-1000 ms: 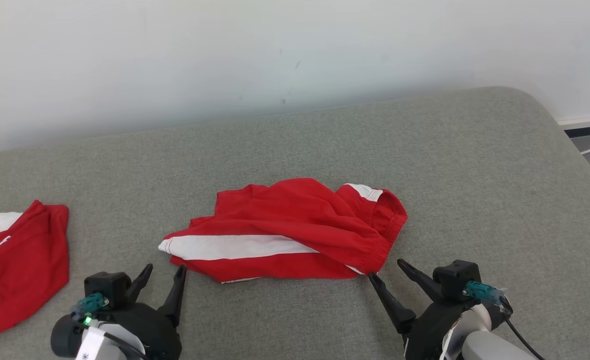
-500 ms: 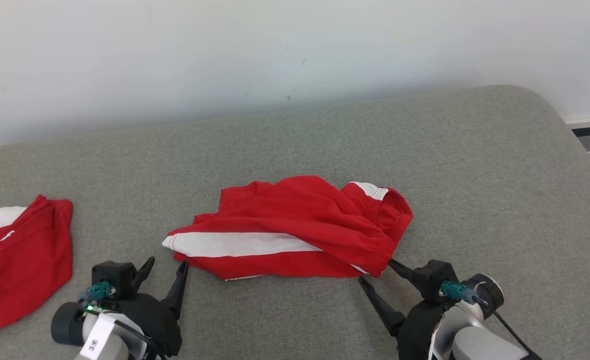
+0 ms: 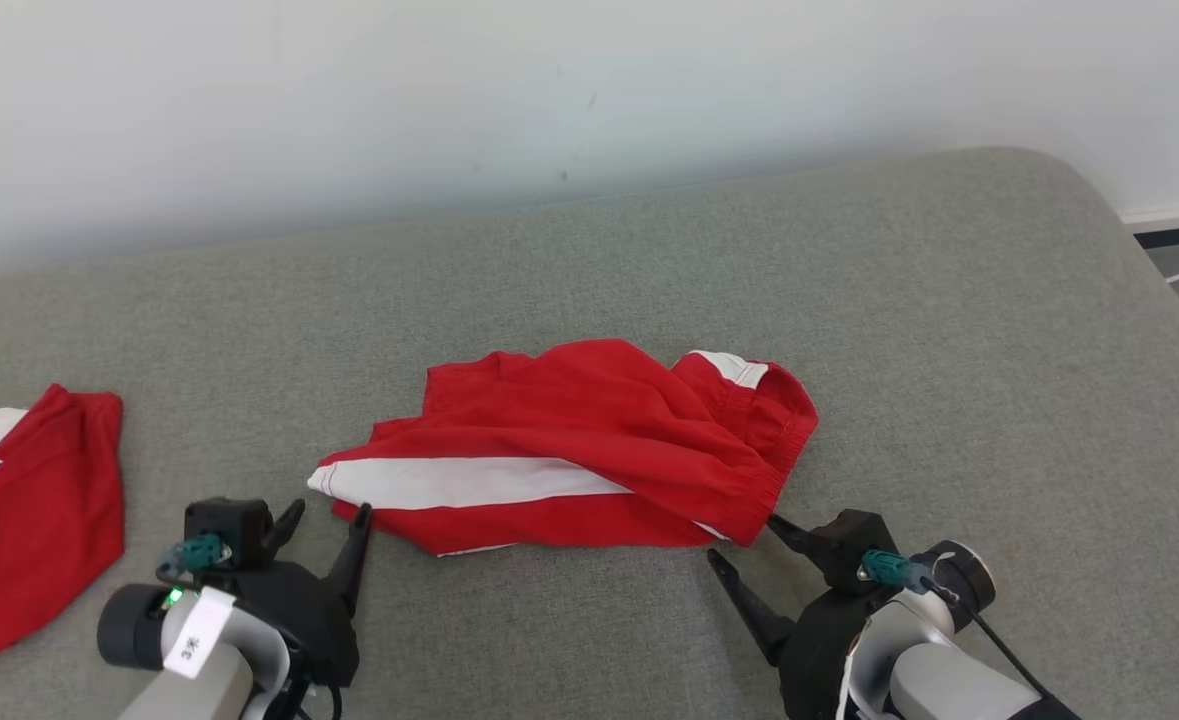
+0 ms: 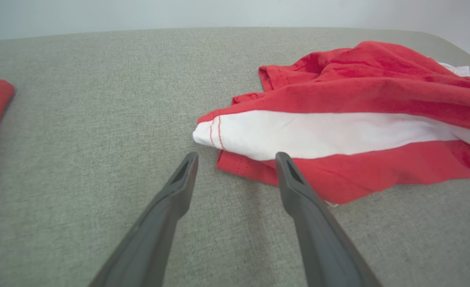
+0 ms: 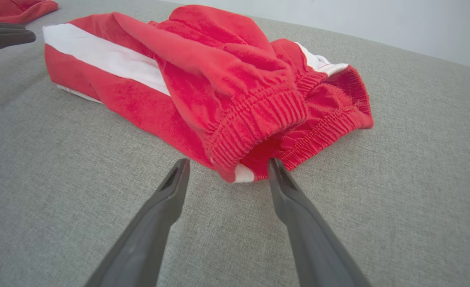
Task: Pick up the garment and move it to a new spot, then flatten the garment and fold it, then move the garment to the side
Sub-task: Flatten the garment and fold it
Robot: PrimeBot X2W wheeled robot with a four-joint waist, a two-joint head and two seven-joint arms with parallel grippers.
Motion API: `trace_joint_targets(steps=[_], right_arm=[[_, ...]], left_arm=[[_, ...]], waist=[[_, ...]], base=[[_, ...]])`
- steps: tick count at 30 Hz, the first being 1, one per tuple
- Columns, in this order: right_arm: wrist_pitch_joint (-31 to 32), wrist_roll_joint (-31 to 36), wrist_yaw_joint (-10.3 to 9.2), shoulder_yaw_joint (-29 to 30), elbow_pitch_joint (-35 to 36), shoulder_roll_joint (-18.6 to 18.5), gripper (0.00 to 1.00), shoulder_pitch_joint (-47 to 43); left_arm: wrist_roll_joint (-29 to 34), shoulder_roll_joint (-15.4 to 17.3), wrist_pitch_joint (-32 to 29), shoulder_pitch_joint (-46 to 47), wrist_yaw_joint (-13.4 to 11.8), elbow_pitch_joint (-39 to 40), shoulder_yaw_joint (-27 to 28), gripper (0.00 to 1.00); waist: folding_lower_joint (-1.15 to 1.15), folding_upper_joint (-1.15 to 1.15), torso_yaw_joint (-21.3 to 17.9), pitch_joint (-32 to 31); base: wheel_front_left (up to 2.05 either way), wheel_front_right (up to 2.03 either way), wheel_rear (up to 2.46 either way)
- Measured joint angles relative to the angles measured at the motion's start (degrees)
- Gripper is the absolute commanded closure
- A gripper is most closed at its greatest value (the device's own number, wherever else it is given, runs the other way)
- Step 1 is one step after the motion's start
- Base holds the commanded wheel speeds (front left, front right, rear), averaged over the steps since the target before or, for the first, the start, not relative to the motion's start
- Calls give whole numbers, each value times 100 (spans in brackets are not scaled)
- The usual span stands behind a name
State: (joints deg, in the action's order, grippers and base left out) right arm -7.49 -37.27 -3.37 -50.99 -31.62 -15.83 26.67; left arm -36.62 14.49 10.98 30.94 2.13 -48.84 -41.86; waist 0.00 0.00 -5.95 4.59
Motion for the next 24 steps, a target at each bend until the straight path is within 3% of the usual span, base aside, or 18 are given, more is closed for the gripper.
trace_joint_targets(steps=[15,16,17,18,19,24], right_arm=[[121,7,0,-100,-151,167,0,120],[121,7,0,-101,-159,168,60,120],[120,7,0,-101,-159,177,100,120],[120,5,2,-101,-160,190,100,120],[119,5,12,-101,-162,202,100,123],[71,3,35,-44,-193,194,100,220]], left_arm=[[-29,8,-222,494,99,-557,73,0],[-38,-12,-249,521,100,-594,76,0],[-65,-22,-266,533,101,-634,76,44],[-73,-26,-293,537,109,-682,77,92],[-79,-29,-315,538,147,-742,75,100],[-104,-141,-335,559,149,-836,75,100]], waist=[[0,0,-276,238],[0,0,-283,248],[0,0,-287,257],[1,0,-288,263],[0,0,-287,267],[1,0,-240,269]], base=[[0,0,0],[0,0,0],[0,0,0],[0,0,0],[0,0,0],[0,0,0]])
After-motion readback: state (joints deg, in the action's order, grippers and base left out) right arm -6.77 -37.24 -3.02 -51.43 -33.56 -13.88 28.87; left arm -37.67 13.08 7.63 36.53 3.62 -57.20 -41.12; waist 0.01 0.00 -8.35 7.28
